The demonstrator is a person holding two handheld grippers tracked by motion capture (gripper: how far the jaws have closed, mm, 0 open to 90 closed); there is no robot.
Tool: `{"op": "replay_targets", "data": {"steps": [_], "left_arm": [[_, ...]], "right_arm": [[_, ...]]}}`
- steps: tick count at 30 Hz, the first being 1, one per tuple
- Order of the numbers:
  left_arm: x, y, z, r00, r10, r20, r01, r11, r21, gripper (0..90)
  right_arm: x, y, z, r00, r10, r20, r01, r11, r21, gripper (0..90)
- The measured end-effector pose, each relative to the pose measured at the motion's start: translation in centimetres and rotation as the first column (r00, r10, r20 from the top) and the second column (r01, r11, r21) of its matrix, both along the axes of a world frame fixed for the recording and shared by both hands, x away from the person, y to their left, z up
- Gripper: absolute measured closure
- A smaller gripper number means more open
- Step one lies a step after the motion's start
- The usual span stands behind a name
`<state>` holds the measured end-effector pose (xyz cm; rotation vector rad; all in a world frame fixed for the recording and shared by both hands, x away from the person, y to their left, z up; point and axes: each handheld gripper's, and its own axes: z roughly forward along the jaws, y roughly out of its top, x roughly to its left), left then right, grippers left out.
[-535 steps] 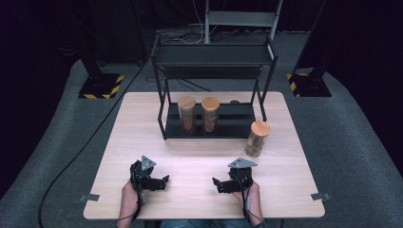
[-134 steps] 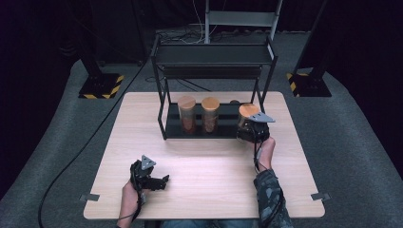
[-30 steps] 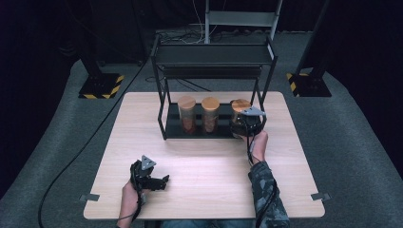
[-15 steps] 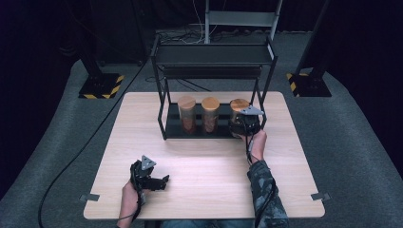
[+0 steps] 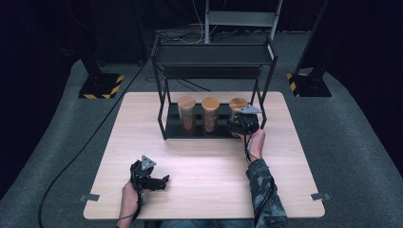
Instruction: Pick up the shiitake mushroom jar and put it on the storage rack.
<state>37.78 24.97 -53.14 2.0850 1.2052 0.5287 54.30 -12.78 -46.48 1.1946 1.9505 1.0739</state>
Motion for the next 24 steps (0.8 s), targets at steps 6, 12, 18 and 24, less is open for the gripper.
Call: {"op": "replay_targets", "data": {"steps": [6,12,18,24], "left_arm": [[-0.02,0.00,0.00,1.0000,-0.001,0.000,0.001,1.0000,0.000,0.3],[-0.02,0.00,0.00,1.0000,-0.001,0.000,0.001,1.0000,0.000,0.3],[-0.02,-0.01,0.00,1.0000,-0.001,0.000,0.001,1.0000,0.000,0.3],[-0.02,-0.01,0.00,1.0000,-0.001,0.000,0.001,1.0000,0.000,0.3]], "right_arm": [[0.20,0.24,-0.04,1.0000,0.004,-0.003,-0.004,1.000,-0.002,24.8],[0.42,0.41,-0.16,1.0000,0.005,-0.007,-0.005,1.000,-0.006,24.8],[0.60,0.60,-0.20,0.9999,0.008,-0.009,-0.008,1.000,-0.005,24.8],[0.82,0.84,-0.31,0.9999,0.009,-0.012,-0.009,1.000,-0.009,24.8]]}}
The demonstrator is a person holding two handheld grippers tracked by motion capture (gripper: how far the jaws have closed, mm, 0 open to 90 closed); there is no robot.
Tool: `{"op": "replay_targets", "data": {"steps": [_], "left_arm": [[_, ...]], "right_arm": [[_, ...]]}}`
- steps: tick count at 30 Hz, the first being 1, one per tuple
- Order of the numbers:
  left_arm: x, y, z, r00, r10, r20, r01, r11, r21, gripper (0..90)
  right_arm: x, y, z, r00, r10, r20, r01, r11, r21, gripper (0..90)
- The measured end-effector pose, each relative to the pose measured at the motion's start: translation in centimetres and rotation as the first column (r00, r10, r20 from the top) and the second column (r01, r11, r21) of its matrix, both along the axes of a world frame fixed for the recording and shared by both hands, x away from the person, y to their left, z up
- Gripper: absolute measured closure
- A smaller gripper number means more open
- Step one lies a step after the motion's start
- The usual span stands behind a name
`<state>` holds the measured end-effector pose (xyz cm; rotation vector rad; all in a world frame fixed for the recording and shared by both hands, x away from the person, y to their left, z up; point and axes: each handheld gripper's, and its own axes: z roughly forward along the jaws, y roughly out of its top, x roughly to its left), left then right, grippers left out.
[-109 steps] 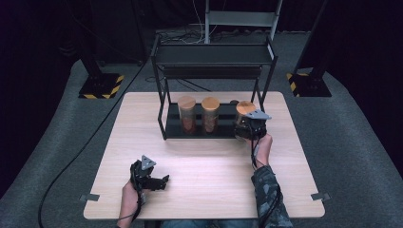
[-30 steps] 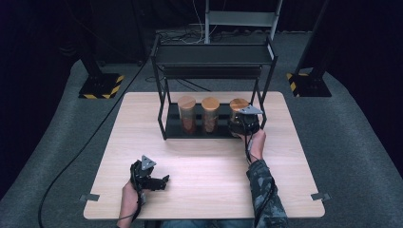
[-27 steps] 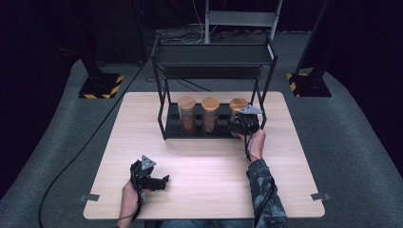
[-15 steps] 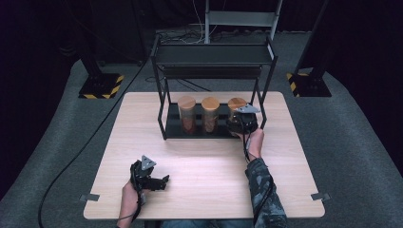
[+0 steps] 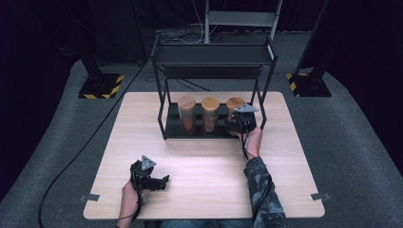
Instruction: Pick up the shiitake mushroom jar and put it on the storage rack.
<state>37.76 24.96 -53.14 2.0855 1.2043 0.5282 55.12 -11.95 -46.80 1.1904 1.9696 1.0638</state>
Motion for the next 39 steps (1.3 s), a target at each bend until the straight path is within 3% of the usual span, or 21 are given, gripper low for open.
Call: {"op": "replay_targets", "data": {"steps": [28,34,39], "left_arm": [[0.0,0.0,0.0,1.0000,0.000,-0.002,0.000,1.0000,-0.001,0.3],[0.0,0.0,0.0,1.0000,0.000,-0.002,0.000,1.0000,-0.001,0.3],[0.0,0.0,0.0,1.0000,0.000,-0.002,0.000,1.0000,-0.001,0.3]], "right_arm": [[0.9,0.4,-0.8,0.9998,-0.003,-0.020,0.003,1.000,0.002,24.8],[1.0,0.4,-1.0,0.9999,-0.002,-0.016,0.002,1.000,0.017,24.9],[0.9,0.0,-1.4,0.9997,0.001,-0.023,0.001,0.997,0.074,24.9]]}}
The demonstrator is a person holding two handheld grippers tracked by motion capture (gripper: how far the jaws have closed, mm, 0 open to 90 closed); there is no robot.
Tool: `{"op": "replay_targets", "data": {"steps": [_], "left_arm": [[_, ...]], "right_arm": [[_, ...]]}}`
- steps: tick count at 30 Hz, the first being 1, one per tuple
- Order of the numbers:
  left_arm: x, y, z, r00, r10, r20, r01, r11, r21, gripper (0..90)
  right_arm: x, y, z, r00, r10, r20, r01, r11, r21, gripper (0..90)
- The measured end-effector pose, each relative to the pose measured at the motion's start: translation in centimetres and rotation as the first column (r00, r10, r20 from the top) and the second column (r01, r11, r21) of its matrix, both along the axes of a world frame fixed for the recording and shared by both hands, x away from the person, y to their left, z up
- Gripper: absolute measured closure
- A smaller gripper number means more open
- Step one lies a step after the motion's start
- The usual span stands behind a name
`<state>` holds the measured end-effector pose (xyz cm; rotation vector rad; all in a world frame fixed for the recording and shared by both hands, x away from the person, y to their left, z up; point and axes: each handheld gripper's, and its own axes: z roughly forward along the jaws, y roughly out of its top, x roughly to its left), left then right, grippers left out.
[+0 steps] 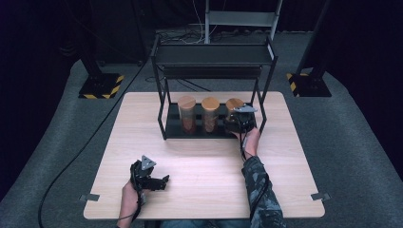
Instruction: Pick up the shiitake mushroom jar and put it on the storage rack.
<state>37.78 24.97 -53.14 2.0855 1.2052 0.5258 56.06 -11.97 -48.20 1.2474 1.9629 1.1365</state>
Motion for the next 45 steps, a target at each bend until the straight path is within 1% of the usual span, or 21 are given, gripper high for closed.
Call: {"op": "replay_targets", "data": {"steps": [5,15,32,34,36,38,39,43,45], "left_arm": [[0.0,0.0,0.0,1.0000,0.000,0.002,0.000,1.0000,0.001,0.3],[0.0,0.0,0.0,1.0000,0.002,0.004,-0.002,1.0000,0.002,0.2],[-0.1,0.0,0.0,1.0000,0.002,0.005,-0.002,1.0000,0.004,0.3],[-0.1,0.0,0.0,1.0000,0.002,0.004,-0.002,1.0000,0.004,0.3],[-0.1,0.0,0.0,1.0000,0.002,0.005,-0.002,1.0000,0.004,0.2],[-0.1,0.0,0.0,1.0000,0.002,0.004,-0.002,1.0000,0.004,0.2],[-0.1,0.0,0.0,1.0000,0.002,0.005,-0.002,1.0000,0.004,0.2],[-0.1,-0.1,0.0,1.0000,0.002,0.004,-0.002,1.0000,0.005,0.2],[-0.1,0.0,0.0,1.0000,0.001,0.005,-0.001,1.0000,0.006,0.2]], "right_arm": [[-0.1,0.0,-0.1,0.9999,0.003,0.010,-0.003,1.000,0.004,24.9],[-0.2,0.2,-0.2,0.9999,-0.003,0.013,0.002,1.000,0.008,24.9],[-0.1,0.2,0.0,0.9999,-0.014,-0.001,0.014,1.000,0.005,24.1],[-0.1,0.2,0.0,0.9996,-0.020,-0.020,0.020,1.000,0.011,19.8],[-0.1,0.1,0.0,0.9991,-0.024,-0.035,0.024,1.000,0.015,11.1],[-0.3,0.0,0.1,0.9985,-0.032,-0.045,0.032,0.999,0.006,6.7],[-0.4,0.0,0.2,0.9986,-0.029,-0.044,0.030,0.999,0.012,5.2],[-1.1,-0.3,0.6,0.9977,-0.024,-0.063,0.025,1.000,0.013,0.0],[-1.5,-0.4,0.8,0.9978,-0.022,-0.063,0.023,1.000,0.007,0.0]]}}
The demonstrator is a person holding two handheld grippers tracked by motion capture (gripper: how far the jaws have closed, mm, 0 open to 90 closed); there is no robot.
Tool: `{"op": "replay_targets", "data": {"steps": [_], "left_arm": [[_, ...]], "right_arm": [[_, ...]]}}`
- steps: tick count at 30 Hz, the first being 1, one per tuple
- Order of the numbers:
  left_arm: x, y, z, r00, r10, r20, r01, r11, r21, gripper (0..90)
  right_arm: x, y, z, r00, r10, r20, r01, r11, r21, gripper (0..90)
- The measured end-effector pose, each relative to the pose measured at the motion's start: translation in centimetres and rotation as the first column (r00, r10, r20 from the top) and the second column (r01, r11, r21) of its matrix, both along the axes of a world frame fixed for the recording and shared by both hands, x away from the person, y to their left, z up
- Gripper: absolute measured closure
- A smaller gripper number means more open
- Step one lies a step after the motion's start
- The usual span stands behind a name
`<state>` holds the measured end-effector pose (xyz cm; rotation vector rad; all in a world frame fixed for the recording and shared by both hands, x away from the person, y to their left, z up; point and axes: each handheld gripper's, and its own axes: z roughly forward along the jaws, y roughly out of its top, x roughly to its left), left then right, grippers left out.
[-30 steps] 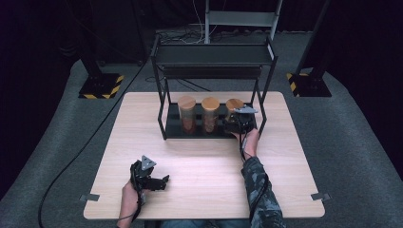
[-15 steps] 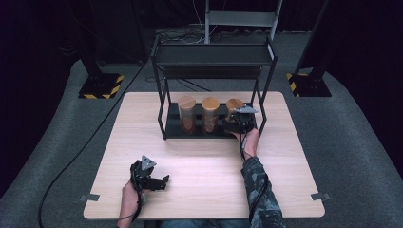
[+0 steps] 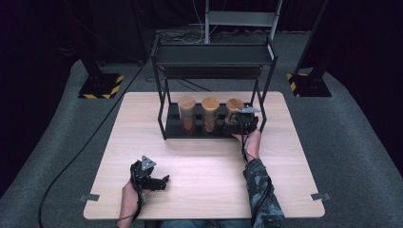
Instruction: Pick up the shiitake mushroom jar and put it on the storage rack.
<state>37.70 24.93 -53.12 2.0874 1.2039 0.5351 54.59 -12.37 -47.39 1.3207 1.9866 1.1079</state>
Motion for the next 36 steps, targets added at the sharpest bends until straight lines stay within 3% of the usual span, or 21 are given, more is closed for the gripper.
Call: {"op": "replay_targets", "data": {"steps": [15,25,36], "left_arm": [[0.0,0.0,0.0,1.0000,0.001,0.002,-0.001,1.0000,0.000,0.2],[0.0,0.0,0.0,1.0000,0.006,0.000,-0.006,1.0000,-0.005,0.2],[0.0,0.0,0.0,1.0000,0.008,0.000,-0.008,1.0000,-0.004,0.2]], "right_arm": [[-4.5,-1.4,-0.4,0.9994,0.027,-0.021,-0.028,0.999,-0.034,0.0],[-7.7,-3.4,-1.1,0.9993,0.021,-0.032,-0.022,0.999,-0.028,0.0],[-12.4,-6.5,-4.2,0.9915,0.026,-0.127,-0.032,0.998,-0.046,0.0]]}}
